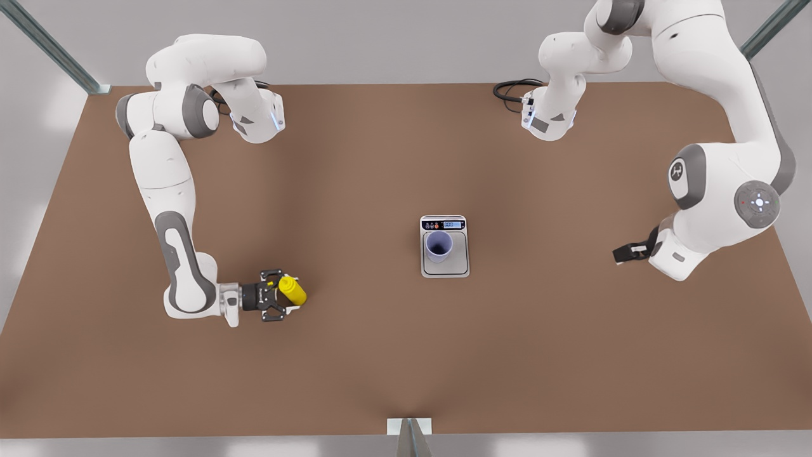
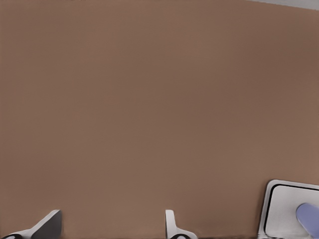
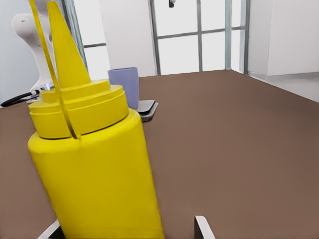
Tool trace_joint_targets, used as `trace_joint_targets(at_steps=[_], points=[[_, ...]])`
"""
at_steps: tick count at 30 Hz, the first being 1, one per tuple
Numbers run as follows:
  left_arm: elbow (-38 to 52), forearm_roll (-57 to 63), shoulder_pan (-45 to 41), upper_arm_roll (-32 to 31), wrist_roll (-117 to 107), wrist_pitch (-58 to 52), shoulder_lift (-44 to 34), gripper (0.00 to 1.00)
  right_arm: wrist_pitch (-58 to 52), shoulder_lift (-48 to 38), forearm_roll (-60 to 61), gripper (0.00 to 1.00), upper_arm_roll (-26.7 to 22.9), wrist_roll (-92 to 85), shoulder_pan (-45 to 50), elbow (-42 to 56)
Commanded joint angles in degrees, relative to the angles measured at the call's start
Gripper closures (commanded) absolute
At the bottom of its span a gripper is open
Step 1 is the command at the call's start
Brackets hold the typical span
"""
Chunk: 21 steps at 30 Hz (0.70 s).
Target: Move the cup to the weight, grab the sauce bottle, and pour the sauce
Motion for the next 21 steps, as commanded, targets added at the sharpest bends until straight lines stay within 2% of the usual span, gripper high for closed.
trace_joint_targets(at_steps=[1, 6, 9, 10, 11, 12, 13, 16, 17, 19, 20, 21], points=[[-0.04, 0.06, -0.24, -0.02, 0.05, -0.01, 0.01, 0.00, -0.08, -0.01, -0.04, 0.00, -0.04, 0.01, -0.12, -0.02], [0.05, 0.15, -0.42, -0.02, 2.77, -0.28, -0.52, 0.00, -3.07, -1.06, -1.44, 0.00, -0.65, -2.36, -4.77, -4.41], [0.14, -0.11, -0.33, -0.02, 3.21, -0.36, -0.52, 0.00, -9.13, -2.47, -8.46, 0.00, -4.43, -2.98, -8.37, -5.82], [0.14, -0.20, -0.42, -0.02, 2.86, -0.45, -0.61, 0.00, -12.73, -3.61, -12.33, 0.00, -9.35, -0.97, -8.03, -3.72], [-0.04, -0.20, -0.42, -0.02, 3.30, -0.63, -0.52, 0.00, -18.27, -4.75, -18.75, 0.00, -13.48, 6.23, -8.03, 1.82], [-0.04, -0.20, -0.42, -0.11, 4.26, -0.80, -0.52, 0.00, -21.96, -5.28, -23.41, 0.00, -14.98, 15.10, -8.56, 8.93], [-0.04, -0.20, -0.42, -0.28, 4.44, -0.80, -0.52, 0.00, -24.95, -5.20, -25.88, 0.00, -15.33, 24.49, -8.38, 16.66], [-0.04, -0.20, -0.51, -0.55, 3.56, -0.80, -0.26, 0.00, -24.69, -5.98, -30.44, 0.00, -15.42, 52.71, -5.93, 27.83], [-0.13, -0.20, -0.51, -0.55, 3.65, -0.80, -0.26, 0.00, -19.70, -10.10, -36.75, 0.00, -15.07, 63.95, -4.25, 27.59], [-0.39, -0.20, -0.60, -0.55, 3.56, -0.89, -0.26, 0.00, -6.34, -23.28, -50.03, 0.00, -13.84, 86.10, 0.67, 16.17], [-0.39, -0.20, -0.60, -0.63, 3.47, -0.89, -0.26, 0.00, -3.69, -29.09, -56.02, 0.00, -10.24, 98.16, 0.67, 10.89], [-0.39, -0.20, -0.68, -0.63, 3.39, -0.89, -0.26, 0.00, -3.42, -32.09, -59.10, 0.00, -9.27, 108.89, 2.69, 9.39]])
